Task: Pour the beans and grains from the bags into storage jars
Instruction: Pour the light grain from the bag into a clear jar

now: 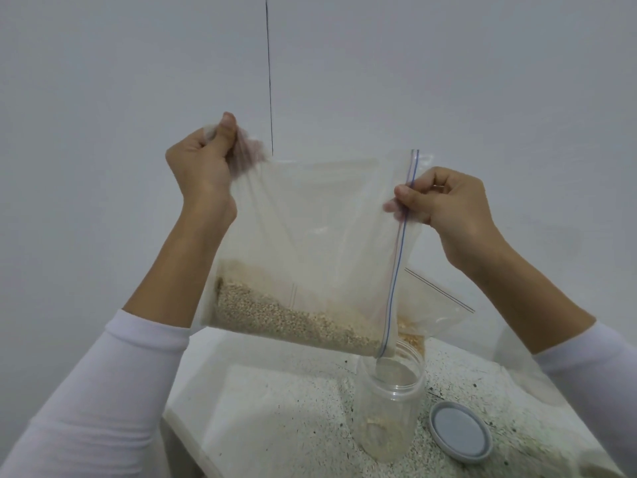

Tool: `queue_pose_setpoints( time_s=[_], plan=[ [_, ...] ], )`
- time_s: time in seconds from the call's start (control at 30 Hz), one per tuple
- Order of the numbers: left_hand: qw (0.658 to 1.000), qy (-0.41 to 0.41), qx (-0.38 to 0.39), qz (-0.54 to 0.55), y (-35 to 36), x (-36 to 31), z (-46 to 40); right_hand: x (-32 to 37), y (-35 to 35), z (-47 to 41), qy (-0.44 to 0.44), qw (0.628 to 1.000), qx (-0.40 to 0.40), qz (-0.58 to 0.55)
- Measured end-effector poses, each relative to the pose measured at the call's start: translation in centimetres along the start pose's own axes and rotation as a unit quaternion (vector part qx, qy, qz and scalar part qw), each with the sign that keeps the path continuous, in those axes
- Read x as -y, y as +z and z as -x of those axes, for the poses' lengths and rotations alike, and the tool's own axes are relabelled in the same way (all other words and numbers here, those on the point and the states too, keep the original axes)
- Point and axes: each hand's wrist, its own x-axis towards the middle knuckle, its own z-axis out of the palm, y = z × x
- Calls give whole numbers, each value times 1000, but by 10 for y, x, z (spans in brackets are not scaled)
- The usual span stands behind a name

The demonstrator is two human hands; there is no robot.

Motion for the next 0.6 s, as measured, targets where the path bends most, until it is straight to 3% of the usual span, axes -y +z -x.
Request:
queue_pose_setpoints(
  time_s=[0.1,0.6],
  plan=[
    [1000,-4,24,-17,3,-1,1,-1,-1,-1,10,1000,19,2],
    [1000,14,-9,-2,7,-2,-2,-2,-4,-3,-3,1000,13,-4]
  ],
)
